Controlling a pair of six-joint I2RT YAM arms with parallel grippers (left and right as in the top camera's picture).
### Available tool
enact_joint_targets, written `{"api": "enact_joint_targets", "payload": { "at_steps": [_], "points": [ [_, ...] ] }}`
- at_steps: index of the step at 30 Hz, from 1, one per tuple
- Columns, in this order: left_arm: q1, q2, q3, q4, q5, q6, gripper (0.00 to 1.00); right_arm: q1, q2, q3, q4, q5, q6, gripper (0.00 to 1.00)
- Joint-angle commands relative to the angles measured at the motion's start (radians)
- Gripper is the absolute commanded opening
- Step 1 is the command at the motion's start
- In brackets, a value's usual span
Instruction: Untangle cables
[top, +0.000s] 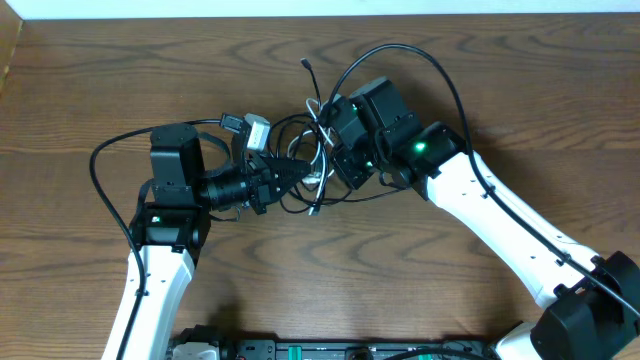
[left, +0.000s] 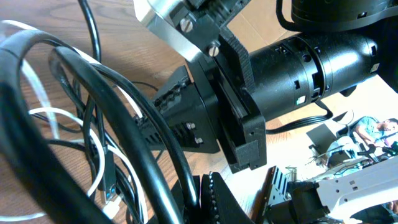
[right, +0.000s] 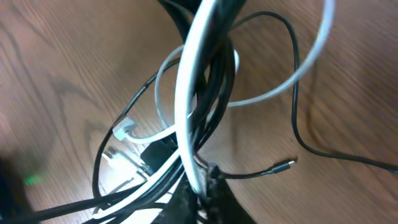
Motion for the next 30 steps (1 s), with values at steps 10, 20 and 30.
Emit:
{"api": "enact_joint_targets", "payload": {
  "at_steps": [10, 20, 30],
  "points": [
    [0.002, -0.006, 0.003, -0.003, 0.032, 0.021, 0.08, -0.01, -0.111, 0.012, -0.04, 0.127, 0.105, 0.01],
    [0.002, -0.006, 0.003, -0.003, 0.031, 0.022, 0.08, -0.063, -0.42, 0.012, -0.211, 0.839, 0.11, 0.01],
    [0.002, -0.006, 0.003, -0.003, 0.031, 0.021, 0.08, -0.194, -0.723, 0.012, -0.225, 1.228, 0.217, 0.01]
  ]
}}
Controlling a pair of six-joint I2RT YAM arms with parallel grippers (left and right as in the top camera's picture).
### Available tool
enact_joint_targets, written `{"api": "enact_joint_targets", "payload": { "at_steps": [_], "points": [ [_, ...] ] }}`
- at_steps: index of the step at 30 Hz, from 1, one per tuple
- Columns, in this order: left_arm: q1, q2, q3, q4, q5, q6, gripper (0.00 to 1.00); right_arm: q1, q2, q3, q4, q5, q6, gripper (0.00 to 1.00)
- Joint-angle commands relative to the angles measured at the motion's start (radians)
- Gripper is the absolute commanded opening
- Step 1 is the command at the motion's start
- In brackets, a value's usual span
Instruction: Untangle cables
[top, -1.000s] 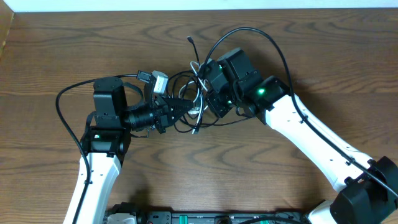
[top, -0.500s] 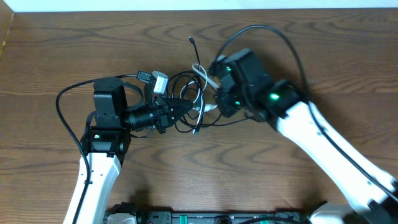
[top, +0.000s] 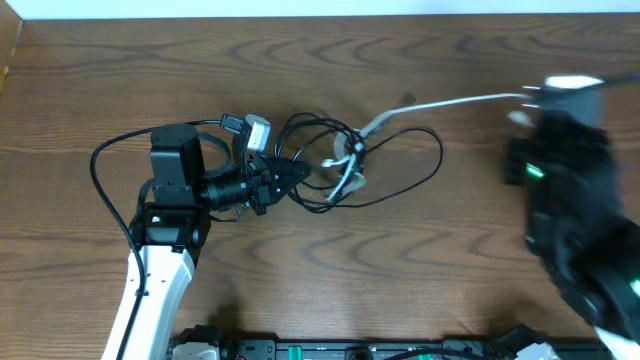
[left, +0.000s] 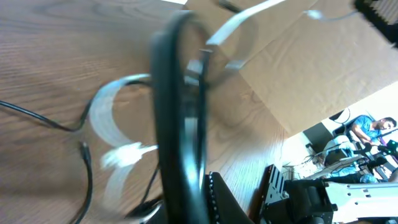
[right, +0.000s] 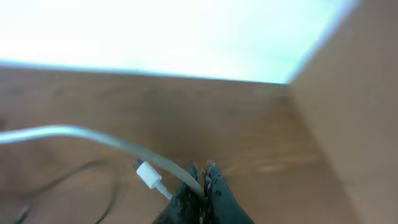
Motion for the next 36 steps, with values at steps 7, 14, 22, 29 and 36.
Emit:
{"api": "enact_joint_targets", "payload": {
  "at_steps": [7, 14, 22, 29, 36],
  "points": [
    [0.002, -0.006, 0.003, 0.004, 0.02, 0.021, 0.08, -0.18, -0.216, 0.012, 0.008, 0.301, 0.09, 0.01],
    [0.002, -0.006, 0.003, 0.003, 0.02, 0.021, 0.08, -0.285, -0.298, 0.012, 0.019, 0.499, 0.154, 0.01],
    [0.002, -0.006, 0.003, 0.003, 0.021, 0.021, 0.08, -0.314, -0.327, 0.012, 0.039, 0.503, 0.187, 0.01],
    [0.002, -0.006, 0.003, -0.004, 0.021, 0.021, 0.08, -0.314, -0.323, 0.012, -0.025, 0.021, 0.187, 0.99],
    [0.002, -0.006, 0.003, -0.003, 0.071, 0.021, 0.08, -0.314, -0.247, -0.01, -0.11, -0.522, 0.186, 0.99]
  ]
}}
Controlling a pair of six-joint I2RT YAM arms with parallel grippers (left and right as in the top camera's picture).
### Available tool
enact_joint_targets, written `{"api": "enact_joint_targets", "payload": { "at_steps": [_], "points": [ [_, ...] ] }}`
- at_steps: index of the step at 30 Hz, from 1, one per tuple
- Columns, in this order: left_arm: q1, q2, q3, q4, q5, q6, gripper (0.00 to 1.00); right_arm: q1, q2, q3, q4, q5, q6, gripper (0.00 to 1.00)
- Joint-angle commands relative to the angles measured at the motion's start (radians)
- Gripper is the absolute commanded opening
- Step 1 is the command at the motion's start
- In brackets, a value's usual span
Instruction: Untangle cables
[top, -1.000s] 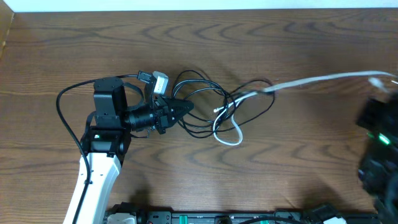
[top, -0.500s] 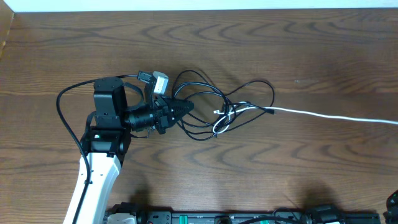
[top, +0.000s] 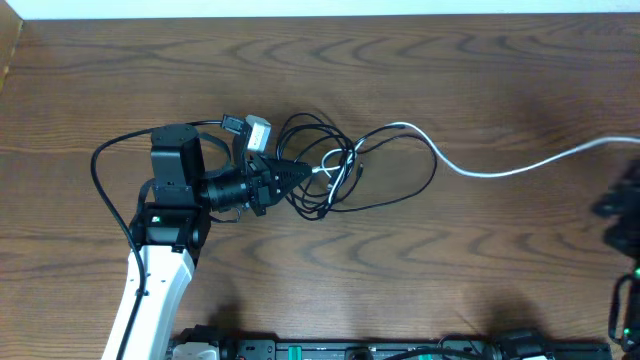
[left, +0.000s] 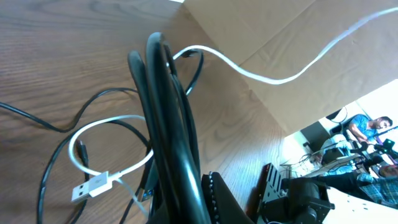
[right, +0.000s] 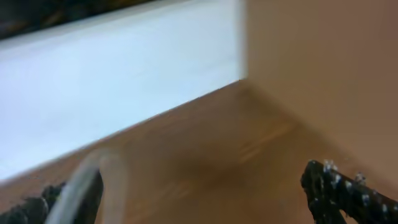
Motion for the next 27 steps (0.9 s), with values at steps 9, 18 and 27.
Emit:
{"api": "enact_joint_targets", "payload": {
  "at_steps": [9, 18, 27],
  "points": [
    [0.002, -0.025, 0.003, 0.004, 0.131, 0.019, 0.08, 0.001, 0.307, -0.055, -0.107, -0.971, -0.254, 0.99],
    [0.002, -0.069, 0.003, 0.004, 0.13, 0.011, 0.08, 0.138, 0.612, -0.055, -0.171, -1.078, -0.374, 0.99],
    [0.002, -0.079, 0.003, 0.003, 0.141, 0.004, 0.08, 0.381, 0.82, -0.055, -0.051, -1.038, -0.373, 0.99]
  ]
}}
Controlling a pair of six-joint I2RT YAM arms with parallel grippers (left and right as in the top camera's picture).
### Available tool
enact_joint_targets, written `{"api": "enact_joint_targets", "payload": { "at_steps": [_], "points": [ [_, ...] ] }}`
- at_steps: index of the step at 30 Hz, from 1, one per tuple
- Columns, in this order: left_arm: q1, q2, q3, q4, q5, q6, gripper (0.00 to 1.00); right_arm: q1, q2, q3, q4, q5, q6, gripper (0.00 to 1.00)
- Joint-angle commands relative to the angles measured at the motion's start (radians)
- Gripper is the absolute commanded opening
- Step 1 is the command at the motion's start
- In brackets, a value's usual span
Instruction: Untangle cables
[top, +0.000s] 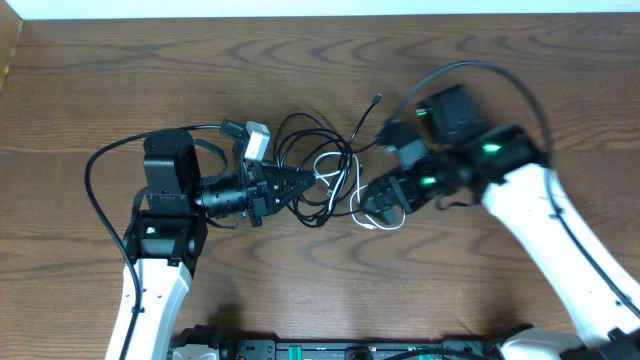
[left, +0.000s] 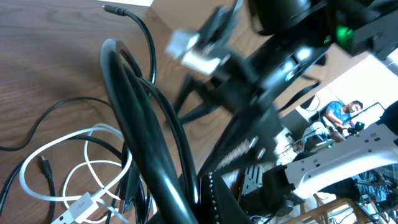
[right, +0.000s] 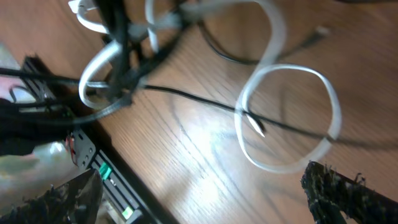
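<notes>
The tangle (top: 318, 178) of black and white cables lies mid-table. My left gripper (top: 290, 185) is shut on a thick black cable (left: 134, 112), which arcs up out of its jaws. White cable loops (left: 74, 158) with a USB plug (left: 78, 208) lie under it. My right gripper (top: 385, 200) is open just right of the tangle, fingers (right: 348, 193) spread wide over a white cable loop (right: 289, 118) crossed by a thin black cable (right: 199, 99). A black plug end (top: 376, 98) points away at the back.
A black equipment rail (top: 300, 350) runs along the table's near edge. The left arm's own black cable (top: 92, 165) loops out to the left. A cardboard wall (top: 10, 45) stands at the far left corner.
My right arm has moved from the table's right edge back to the tangle, still open. The white cable, then stretched out to the right, now lies in loops beside the tangle. The left grip is unchanged.
First both grippers were at the tangle, the right one shut on the white cable. Then the right one was far right with that cable drawn taut. Then it was open at the right edge, the cable lying stretched out. Now it is open by the tangle.
</notes>
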Motion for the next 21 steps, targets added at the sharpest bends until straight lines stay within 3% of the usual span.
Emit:
{"api": "enact_joint_targets", "payload": {
  "at_steps": [1, 11, 21],
  "points": [
    [0.002, -0.015, 0.003, 0.004, 0.04, 0.006, 0.08, 0.081, 0.029, -0.005, 0.045, 0.031, -0.022, 0.99],
    [0.002, -0.015, 0.003, -0.003, 0.04, 0.006, 0.08, 0.193, 0.031, -0.005, 0.211, 0.22, 0.068, 0.99],
    [0.002, -0.015, 0.003, -0.003, 0.044, -0.009, 0.08, 0.206, 0.071, -0.005, 0.321, 0.268, 0.165, 0.73]
  ]
}}
